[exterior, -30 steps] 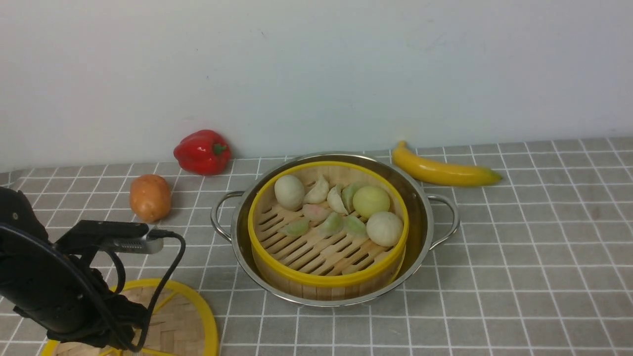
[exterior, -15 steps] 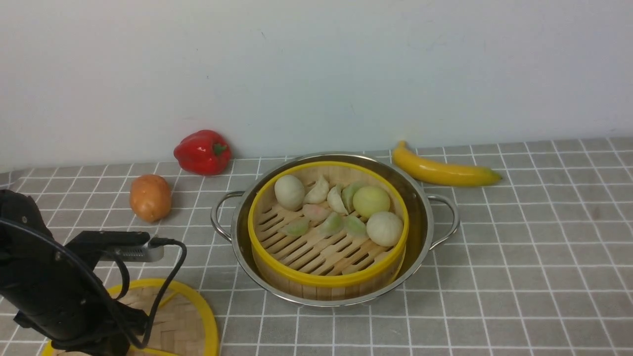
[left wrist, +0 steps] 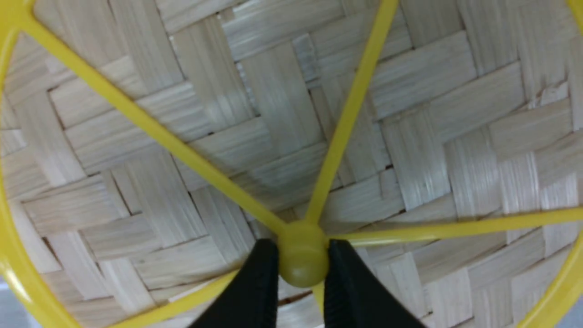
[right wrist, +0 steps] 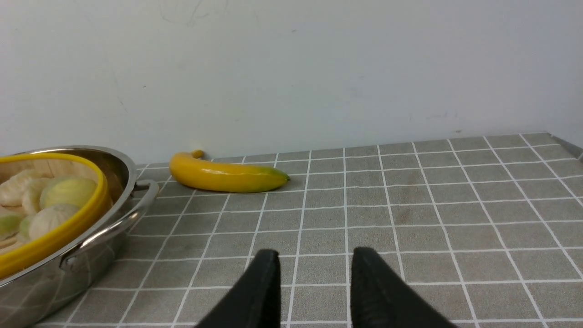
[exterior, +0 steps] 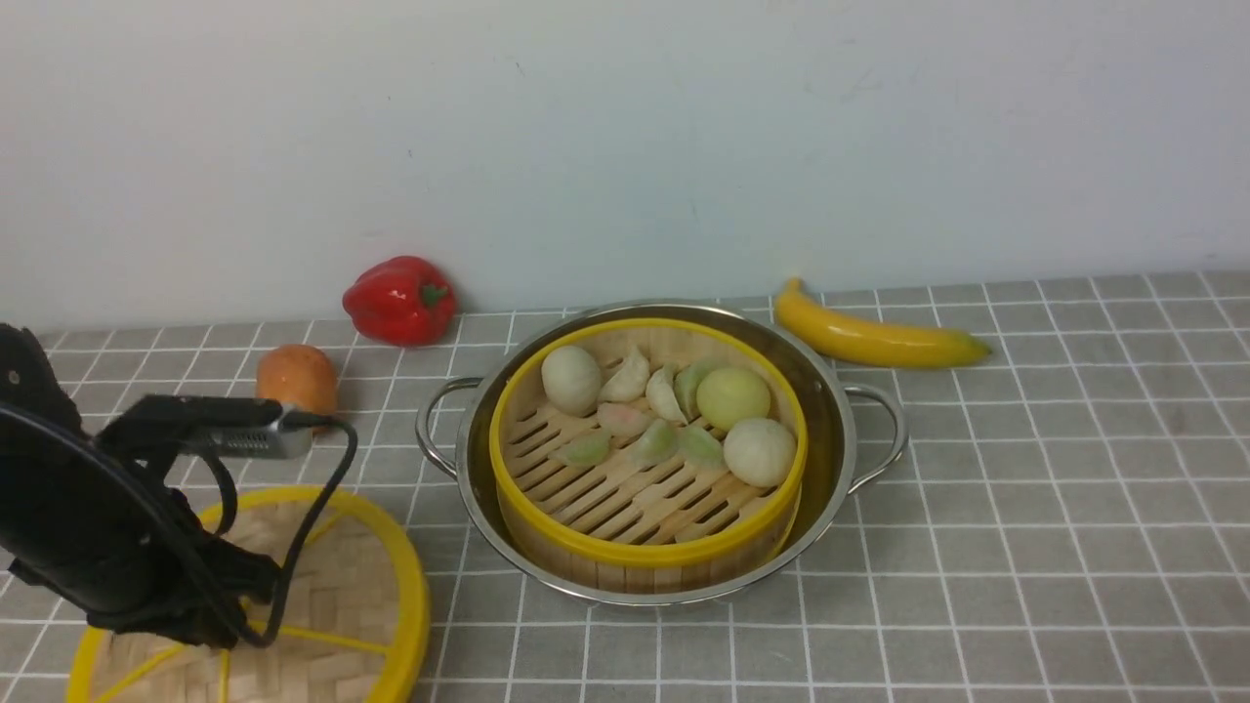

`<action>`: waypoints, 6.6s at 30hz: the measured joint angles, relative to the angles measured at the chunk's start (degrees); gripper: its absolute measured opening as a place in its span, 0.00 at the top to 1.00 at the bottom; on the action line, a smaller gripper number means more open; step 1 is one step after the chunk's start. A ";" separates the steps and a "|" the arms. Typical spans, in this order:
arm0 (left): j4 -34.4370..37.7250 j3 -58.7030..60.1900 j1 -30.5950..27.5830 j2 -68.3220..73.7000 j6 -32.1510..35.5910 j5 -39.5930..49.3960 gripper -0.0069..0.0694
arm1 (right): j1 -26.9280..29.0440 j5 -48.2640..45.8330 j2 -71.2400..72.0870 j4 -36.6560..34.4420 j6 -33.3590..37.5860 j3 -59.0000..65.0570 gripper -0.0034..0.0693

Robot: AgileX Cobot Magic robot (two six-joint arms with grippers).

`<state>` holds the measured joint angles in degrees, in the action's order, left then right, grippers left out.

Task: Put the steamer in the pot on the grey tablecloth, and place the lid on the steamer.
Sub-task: 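Place the yellow bamboo steamer lid onto the steamer in the pot with the left gripper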

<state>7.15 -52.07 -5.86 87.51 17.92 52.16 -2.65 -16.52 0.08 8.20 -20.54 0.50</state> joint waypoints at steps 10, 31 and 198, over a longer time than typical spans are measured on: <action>-4.76 -8.30 0.00 -7.09 3.44 4.48 0.75 | 0.00 0.00 0.00 0.00 0.00 0.00 0.62; 32.28 -13.14 3.59 -7.16 43.56 -1.18 0.75 | 0.00 0.00 0.00 0.00 0.00 0.00 0.62; 5.34 -28.49 28.76 10.11 27.60 -4.18 0.75 | 0.00 0.00 0.00 -0.05 -0.18 0.00 0.62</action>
<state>12.50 -80.56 22.89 97.62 45.53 47.98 -2.65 -16.52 0.08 8.15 -20.72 0.50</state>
